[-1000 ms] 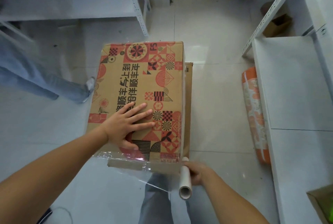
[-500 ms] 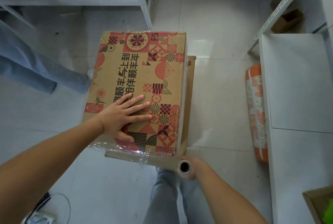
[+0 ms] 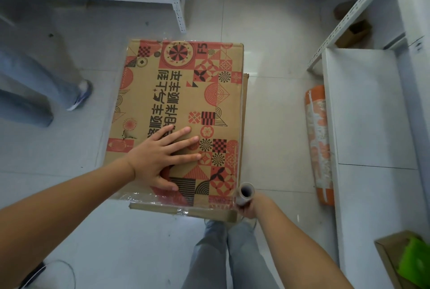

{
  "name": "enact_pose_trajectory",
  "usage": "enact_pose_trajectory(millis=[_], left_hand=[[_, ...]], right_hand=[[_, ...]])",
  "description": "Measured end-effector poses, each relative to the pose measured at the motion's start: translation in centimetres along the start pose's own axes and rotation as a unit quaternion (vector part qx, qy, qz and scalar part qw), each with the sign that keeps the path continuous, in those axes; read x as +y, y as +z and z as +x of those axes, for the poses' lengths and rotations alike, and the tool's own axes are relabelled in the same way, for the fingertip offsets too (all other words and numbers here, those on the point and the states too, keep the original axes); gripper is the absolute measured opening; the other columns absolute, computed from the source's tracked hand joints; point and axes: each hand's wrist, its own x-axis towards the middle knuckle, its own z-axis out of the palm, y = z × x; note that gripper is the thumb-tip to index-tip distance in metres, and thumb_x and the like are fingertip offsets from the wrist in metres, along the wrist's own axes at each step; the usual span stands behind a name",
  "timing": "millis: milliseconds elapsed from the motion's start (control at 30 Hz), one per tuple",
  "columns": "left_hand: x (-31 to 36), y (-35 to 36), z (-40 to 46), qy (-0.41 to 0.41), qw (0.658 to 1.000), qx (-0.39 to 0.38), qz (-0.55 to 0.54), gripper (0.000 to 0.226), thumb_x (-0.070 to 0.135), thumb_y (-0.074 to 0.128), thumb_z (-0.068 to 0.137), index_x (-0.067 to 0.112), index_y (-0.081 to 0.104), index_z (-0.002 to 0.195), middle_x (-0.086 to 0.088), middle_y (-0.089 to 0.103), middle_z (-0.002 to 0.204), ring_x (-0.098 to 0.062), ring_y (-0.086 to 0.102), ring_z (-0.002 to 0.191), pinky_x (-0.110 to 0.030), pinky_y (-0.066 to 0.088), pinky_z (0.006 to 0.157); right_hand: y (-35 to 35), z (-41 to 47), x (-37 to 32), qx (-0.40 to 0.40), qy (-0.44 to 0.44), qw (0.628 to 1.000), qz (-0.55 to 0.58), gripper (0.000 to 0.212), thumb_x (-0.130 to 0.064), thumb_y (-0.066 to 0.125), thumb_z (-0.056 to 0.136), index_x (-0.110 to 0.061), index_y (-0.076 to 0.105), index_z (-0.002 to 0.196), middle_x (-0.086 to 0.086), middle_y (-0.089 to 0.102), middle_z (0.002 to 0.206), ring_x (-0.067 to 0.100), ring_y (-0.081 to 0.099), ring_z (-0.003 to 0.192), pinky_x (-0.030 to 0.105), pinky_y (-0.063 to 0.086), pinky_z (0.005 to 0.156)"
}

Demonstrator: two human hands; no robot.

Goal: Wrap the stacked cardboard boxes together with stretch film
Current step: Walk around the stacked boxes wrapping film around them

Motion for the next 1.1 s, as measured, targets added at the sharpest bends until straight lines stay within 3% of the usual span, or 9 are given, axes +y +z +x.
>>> enact_pose_trajectory(millis=[100,200,300,400,567,733,833,1000,1100], left_hand=[[0.1,0.0,0.0,0.001,1.0,-0.002,-0.004,0.086,0.081,0.03,0.078,0.036,0.015,0.15,-0.001,0.004,0.158,-0.032,0.007,0.146,-0.055,0.012,0.114],[0.2,-0.1,0.0,0.0,1.0,-0.003,-0.005,0.086,0.081,0.029,0.078,0.036,0.015,0.15,-0.001,0.004,0.158,-0.032,0.006,0.146,-0.055,0.011,0.114],[0.2,-0.1,-0.1,0.0,1.0,0.001,-0.008,0.086,0.081,0.029,0.078,0.036,0.015,0.15,-0.001,0.003,0.158,-0.032,0.006,0.146,-0.055,0.011,0.114],[0.1,-0.1,0.1,0.001,1.0,-0.004,-0.009,0.086,0.081,0.03,0.078,0.036,0.014,0.15,-0.001,0.003,0.158,-0.032,0.005,0.146,-0.055,0.01,0.114],[0.2,0.2,0.1,-0.003,1.0,-0.005,-0.008,0.087,0.082,0.031,0.077,0.036,0.016,0.15,0.0,0.004,0.158,-0.032,0.007,0.146,-0.056,0.012,0.113],[0.1,0.4,0.3,-0.001,1.0,0.005,-0.004,0.088,0.083,0.032,0.075,0.036,0.019,0.149,0.0,0.005,0.159,-0.033,0.011,0.145,-0.055,0.012,0.113],[0.3,0.4,0.3,-0.007,1.0,-0.002,0.013,0.09,0.084,0.031,0.074,0.036,0.02,0.149,-0.001,0.007,0.159,-0.034,0.012,0.144,-0.057,0.014,0.112],[0.5,0.5,0.5,-0.01,1.0,-0.016,0.022,0.09,0.085,0.028,0.075,0.036,0.018,0.149,-0.003,0.001,0.16,-0.036,0.011,0.144,-0.058,0.014,0.111],[0.5,0.1,0.8,-0.013,0.999,-0.022,0.029,0.091,0.085,0.03,0.074,0.037,0.014,0.15,-0.004,-0.003,0.16,-0.035,0.008,0.144,-0.057,0.008,0.113]], right_hand=[[-0.3,-0.7,-0.8,0.043,-0.014,0.998,-0.033,0.008,0.001,0.059,0.085,0.008,0.062,0.083,0.017,0.064,0.091,0.024,0.065,0.092,0.031,0.057,0.07],[-0.6,1.5,-1.8,-0.003,-0.027,1.0,-0.009,0.018,-0.012,0.063,0.083,0.0,0.066,0.096,0.013,0.067,0.1,0.02,0.065,0.089,0.033,0.056,0.088],[0.6,-2.0,-1.6,0.01,-0.057,0.998,-0.003,0.022,-0.017,0.051,0.09,0.003,0.058,0.086,0.019,0.062,0.084,0.025,0.058,0.072,0.036,0.052,0.066],[1.3,-5.7,-1.3,0.111,-0.073,0.988,-0.078,0.027,-0.015,0.039,0.095,-0.001,0.046,0.073,0.016,0.05,0.069,0.027,0.047,0.057,0.03,0.039,0.05],[-0.5,2.6,-2.6,0.033,-0.072,0.988,-0.131,0.05,-0.037,0.07,0.079,-0.002,0.062,0.114,0.019,0.069,0.097,0.031,0.067,0.079,0.037,0.056,0.073],[-0.1,-3.3,-3.2,0.009,-0.032,0.989,-0.143,0.019,-0.016,0.056,0.092,0.004,0.059,0.093,0.016,0.067,0.066,0.026,0.065,0.054,0.026,0.053,0.041],[-0.9,-4.7,-4.3,0.044,-0.046,0.989,-0.134,0.033,-0.008,0.043,0.097,0.002,0.045,0.066,0.011,0.056,0.045,0.022,0.054,0.036,0.015,0.036,0.023],[-2.1,-2.6,-6.2,0.075,-0.026,0.988,-0.135,0.028,-0.013,0.037,0.1,0.003,0.048,0.08,0.014,0.055,0.061,0.021,0.067,0.066,0.027,0.054,0.059],[-2.2,-2.7,-7.6,0.05,0.003,0.995,-0.087,0.029,-0.008,0.038,0.098,0.009,0.048,0.077,0.016,0.049,0.072,0.027,0.057,0.076,0.035,0.046,0.078]])
